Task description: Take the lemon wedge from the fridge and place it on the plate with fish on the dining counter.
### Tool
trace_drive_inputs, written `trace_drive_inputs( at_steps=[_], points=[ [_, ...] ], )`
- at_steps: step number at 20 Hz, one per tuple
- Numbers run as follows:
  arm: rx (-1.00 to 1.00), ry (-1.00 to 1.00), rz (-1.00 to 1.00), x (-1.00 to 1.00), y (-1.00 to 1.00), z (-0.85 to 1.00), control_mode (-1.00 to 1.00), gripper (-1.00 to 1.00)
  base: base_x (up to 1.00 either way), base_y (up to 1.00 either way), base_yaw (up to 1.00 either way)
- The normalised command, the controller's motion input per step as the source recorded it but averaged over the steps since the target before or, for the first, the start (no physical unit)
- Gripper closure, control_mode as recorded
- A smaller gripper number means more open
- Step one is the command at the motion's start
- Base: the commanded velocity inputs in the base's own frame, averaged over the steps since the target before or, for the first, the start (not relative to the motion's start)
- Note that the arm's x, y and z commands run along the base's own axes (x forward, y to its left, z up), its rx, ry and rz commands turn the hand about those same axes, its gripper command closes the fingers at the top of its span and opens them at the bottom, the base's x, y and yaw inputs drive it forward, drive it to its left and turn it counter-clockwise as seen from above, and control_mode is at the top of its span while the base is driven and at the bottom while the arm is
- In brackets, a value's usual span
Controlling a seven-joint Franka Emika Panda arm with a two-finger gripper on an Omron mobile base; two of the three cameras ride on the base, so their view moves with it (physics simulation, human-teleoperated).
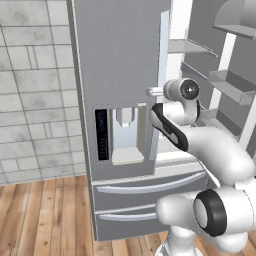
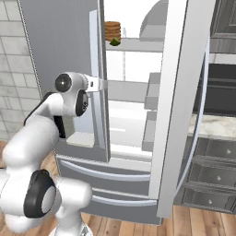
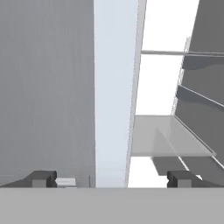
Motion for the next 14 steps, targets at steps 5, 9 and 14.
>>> trace_drive_inputs(
  at_steps=[5, 9, 14],
  points=[
    [0.0, 0.03, 0.0, 1.0, 0.01, -0.05, -1.0, -1.0, 0.0, 0.0, 0.0],
    [0.0, 0.05, 0.0, 0.97, 0.0, -0.11, -1.0, -1.0, 0.0, 0.0, 0.0],
    [0.0, 0.05, 0.0, 0.9, 0.0, -0.11, -1.0, -1.0, 0.0, 0.0, 0.0]
  ],
)
